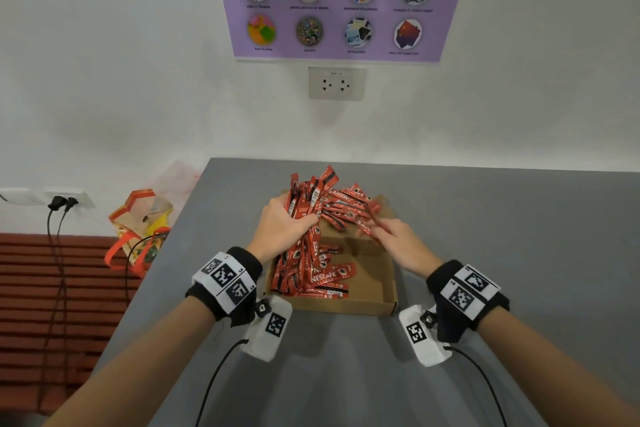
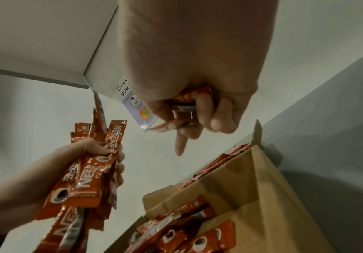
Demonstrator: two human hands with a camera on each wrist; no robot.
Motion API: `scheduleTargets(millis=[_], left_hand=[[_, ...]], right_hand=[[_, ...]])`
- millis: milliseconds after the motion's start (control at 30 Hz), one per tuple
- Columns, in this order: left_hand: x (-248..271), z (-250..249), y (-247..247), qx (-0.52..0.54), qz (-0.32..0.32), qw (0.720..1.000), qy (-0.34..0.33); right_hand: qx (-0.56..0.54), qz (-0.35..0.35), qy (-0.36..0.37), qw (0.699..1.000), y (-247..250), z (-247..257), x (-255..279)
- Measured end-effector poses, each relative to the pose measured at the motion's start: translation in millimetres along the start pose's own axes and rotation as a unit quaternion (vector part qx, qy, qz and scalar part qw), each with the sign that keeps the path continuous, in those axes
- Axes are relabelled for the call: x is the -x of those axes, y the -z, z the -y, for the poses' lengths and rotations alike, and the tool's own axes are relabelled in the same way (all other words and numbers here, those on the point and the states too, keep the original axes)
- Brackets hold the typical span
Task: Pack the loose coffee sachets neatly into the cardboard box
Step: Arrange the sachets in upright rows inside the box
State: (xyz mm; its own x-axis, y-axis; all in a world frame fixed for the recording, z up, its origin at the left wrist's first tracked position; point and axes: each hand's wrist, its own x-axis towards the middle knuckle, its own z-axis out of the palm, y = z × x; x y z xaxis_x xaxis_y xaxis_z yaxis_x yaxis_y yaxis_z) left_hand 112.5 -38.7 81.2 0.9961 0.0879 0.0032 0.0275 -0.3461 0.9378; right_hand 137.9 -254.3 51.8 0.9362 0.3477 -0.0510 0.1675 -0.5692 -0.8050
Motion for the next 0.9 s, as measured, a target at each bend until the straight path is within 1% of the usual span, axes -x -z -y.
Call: scheduleTargets(millis=[100,200,267,333,433,533,733,800,900], left_hand=[[-0.3,1.3,-2.1,-0.015,-0.011,1.0,-0.003],[0.1,0.3,-4.1,-0.022,-0.003,1.0,-0.003],[0.0,-0.3,-4.1,-0.021,-0.008,1.0,0.002],[-0.6,-0.6,-3.5,-0.023,-0.021,1.0,0.004],[-1.3,-0.3,-1.8,-0.022,-0.036,0.999,0.004],[-1.5,0.3,-1.0,-0.017,-0.042,0.999,0.008],[-1.6,2.3,3.6,-0.013,-0.047,0.999,0.017],[-1.4,2.6,6.0,-0.012,-0.052,0.998,0.017],[-1.5,3.7,7.3,-0.018,-0.056,0.998,0.016]], right_hand=[[0.026,-0.016,0.026,0.999,-5.0,3.0,-2.8],[0.072,-0.038,0.042,0.996,-8.2,9.5,-10.5],[0.094,-0.059,0.038,0.993,-9.2,14.0,-20.4],[0.122,-0.062,0.025,0.99,-8.8,19.5,-32.2],[0.197,-0.006,0.007,0.98,-11.2,26.4,-50.9],[0.263,0.039,0.006,0.964,-17.8,33.4,-65.1],[0.345,0.126,-0.009,0.93,-34.9,37.8,-73.1],[0.338,0.133,-0.003,0.932,-38.3,35.0,-72.6],[0.303,0.115,0.022,0.946,-39.7,31.8,-71.2]])
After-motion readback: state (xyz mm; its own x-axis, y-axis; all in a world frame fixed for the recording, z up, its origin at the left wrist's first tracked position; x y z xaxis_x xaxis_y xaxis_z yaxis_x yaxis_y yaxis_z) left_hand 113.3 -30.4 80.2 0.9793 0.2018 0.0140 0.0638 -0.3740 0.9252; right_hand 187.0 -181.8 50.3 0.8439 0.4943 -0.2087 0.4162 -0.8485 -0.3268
